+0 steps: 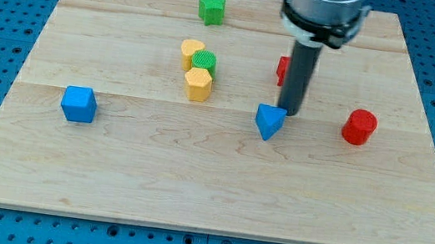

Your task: Push the blue triangle into the blue cube

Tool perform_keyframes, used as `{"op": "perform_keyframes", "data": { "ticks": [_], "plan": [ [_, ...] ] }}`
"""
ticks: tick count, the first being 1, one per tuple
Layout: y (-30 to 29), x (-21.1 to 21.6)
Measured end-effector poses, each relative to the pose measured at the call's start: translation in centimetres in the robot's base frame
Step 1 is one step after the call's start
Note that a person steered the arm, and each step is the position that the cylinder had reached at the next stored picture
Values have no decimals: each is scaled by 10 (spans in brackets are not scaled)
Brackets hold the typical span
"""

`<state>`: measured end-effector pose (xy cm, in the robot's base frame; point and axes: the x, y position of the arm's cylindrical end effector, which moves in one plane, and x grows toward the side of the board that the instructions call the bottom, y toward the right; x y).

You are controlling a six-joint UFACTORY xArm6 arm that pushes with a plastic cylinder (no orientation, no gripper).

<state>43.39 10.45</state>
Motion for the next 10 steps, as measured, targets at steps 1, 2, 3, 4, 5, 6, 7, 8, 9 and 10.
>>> {"op": "perform_keyframes", "data": {
  "ticks": [1, 2, 3, 4, 5, 6, 7, 8, 9, 10],
  "plan": [
    [7, 22],
    [-57, 30],
    [-115, 14],
    [-89, -15],
    [-138, -5],
    [-202, 9],
    [-225, 11],
    [-194, 42],
    [-173, 64],
    [-210, 69]
  ]
}}
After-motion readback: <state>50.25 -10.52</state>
